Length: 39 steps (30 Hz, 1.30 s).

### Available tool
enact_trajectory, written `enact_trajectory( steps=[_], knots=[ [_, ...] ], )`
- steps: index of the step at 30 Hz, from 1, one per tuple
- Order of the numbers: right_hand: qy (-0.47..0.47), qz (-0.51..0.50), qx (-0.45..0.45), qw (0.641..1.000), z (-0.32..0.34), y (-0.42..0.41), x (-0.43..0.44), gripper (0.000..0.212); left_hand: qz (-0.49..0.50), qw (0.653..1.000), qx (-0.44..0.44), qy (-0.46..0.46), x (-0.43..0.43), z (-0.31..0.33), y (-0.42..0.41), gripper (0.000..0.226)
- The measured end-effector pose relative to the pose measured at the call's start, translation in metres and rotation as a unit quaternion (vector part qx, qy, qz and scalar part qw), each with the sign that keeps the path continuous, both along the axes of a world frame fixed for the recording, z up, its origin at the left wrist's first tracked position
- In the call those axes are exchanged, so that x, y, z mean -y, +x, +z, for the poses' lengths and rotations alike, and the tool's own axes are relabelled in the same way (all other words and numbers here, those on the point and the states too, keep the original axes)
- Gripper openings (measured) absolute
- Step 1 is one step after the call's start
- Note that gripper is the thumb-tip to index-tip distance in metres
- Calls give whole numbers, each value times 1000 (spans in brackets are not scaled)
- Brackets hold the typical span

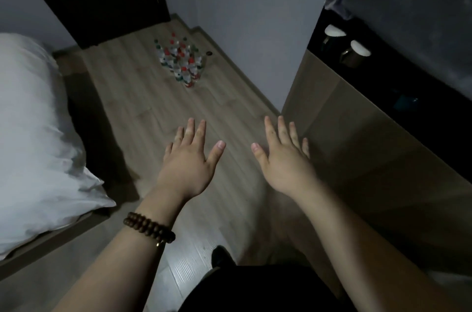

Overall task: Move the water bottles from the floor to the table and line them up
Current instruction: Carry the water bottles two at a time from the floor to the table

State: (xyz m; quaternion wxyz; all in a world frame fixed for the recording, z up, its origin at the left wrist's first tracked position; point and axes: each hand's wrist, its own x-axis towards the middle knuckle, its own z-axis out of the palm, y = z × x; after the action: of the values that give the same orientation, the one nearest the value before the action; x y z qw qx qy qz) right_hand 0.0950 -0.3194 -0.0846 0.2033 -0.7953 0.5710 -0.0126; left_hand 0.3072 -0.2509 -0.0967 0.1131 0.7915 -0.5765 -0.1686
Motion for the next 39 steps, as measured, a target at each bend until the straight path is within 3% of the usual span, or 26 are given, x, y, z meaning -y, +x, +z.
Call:
enact_trajectory(
  steps=[12,21,30,39],
  knots=[
    [70,29,12,997,-37,161,207,72,35,997,-58,29,182,-19,146,89],
    [97,98,8,990,-20,296,369,70,69,994,-79,37,318,-9,263,85],
    [110,80,-16,991,-40,431,466,69,83,987,-129,55,419,-38,411,79],
    [137,-1,-8,991,-63,559,514,69,-33,987,-130,94,515,-52,562,70]
  ],
)
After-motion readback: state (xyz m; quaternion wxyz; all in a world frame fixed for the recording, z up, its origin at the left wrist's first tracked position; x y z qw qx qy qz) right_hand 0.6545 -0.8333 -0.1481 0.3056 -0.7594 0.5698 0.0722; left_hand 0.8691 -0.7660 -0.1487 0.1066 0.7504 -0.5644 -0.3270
